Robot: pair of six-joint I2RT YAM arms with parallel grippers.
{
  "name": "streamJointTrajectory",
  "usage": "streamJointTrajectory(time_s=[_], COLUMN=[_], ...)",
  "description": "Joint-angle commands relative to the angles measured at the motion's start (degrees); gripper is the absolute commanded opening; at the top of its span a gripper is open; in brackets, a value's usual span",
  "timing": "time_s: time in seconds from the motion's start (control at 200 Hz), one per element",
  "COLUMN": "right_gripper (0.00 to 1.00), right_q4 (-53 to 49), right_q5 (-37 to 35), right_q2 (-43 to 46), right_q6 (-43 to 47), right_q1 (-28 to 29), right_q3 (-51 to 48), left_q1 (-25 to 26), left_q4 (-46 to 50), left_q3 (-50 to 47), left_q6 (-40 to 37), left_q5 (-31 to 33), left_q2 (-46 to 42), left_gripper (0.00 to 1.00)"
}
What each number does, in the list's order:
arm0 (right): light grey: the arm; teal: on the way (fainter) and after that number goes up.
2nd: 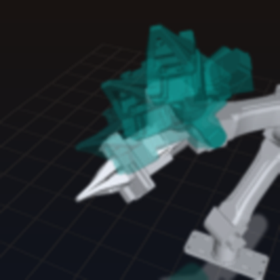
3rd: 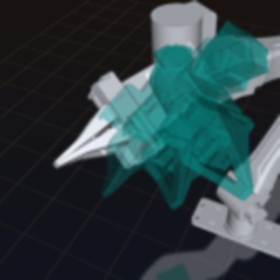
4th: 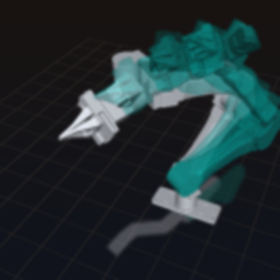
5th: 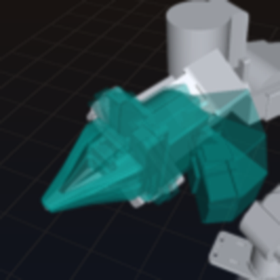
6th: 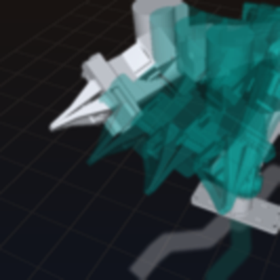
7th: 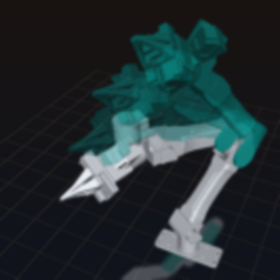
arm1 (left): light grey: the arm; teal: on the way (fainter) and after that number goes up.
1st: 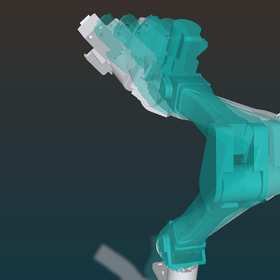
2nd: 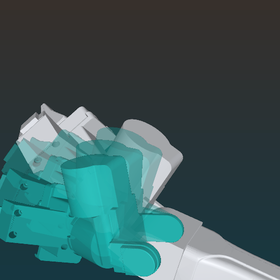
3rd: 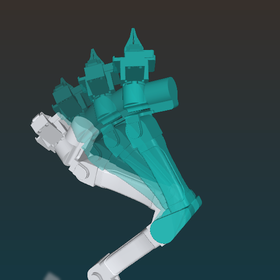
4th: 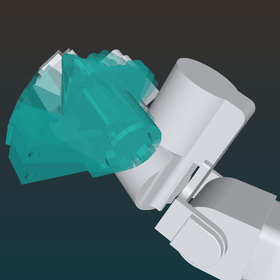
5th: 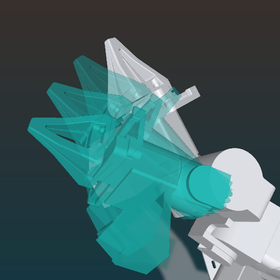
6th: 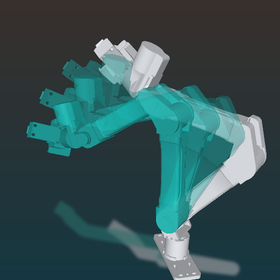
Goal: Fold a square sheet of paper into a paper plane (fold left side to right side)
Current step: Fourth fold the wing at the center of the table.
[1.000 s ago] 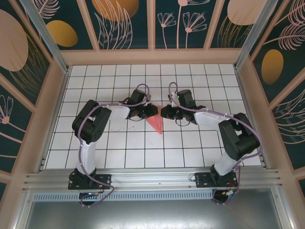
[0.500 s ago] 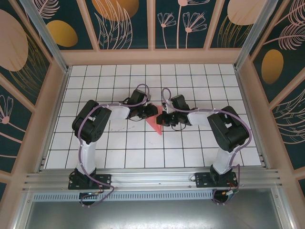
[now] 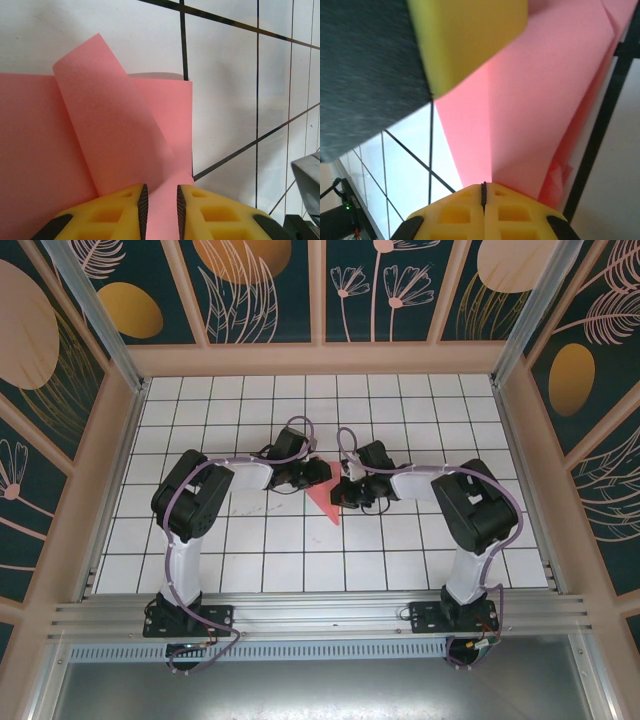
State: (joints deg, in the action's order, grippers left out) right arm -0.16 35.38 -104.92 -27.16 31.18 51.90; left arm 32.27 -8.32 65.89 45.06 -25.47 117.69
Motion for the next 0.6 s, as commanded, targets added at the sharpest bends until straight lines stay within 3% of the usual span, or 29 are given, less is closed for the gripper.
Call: streamJointTrajectory(time_s=[0.0, 0.245, 0.445, 0.595], right_gripper=[0.00, 0.00, 0.00, 0.00], right_q4=[-3.5, -3.4, -2.7, -0.5], right_q5=[-1.6, -1.1, -2.8, 0.0], right_q2=[-1.0, -0.5, 5.4, 5.8], right_q6=[1.9, 2.2, 1.3, -0.4], right_q1=[0.9, 1.4, 1.5, 2.3], right_q3=[2.0, 2.0, 1.1, 0.7], left_q1=[0.0, -0.1, 0.0, 0.0], left_q4=[6.9, 6.8, 6.7, 6.7], left_q3=[-2.1, -2.2, -2.2, -2.3], left_q6=[-1.2, -1.3, -1.3, -1.2], left_q5=[3.9, 3.9, 3.9, 3.9], left_q2=[2.4, 2.5, 2.4, 2.4], left_gripper=[0.27, 0.27, 0.27, 0.27])
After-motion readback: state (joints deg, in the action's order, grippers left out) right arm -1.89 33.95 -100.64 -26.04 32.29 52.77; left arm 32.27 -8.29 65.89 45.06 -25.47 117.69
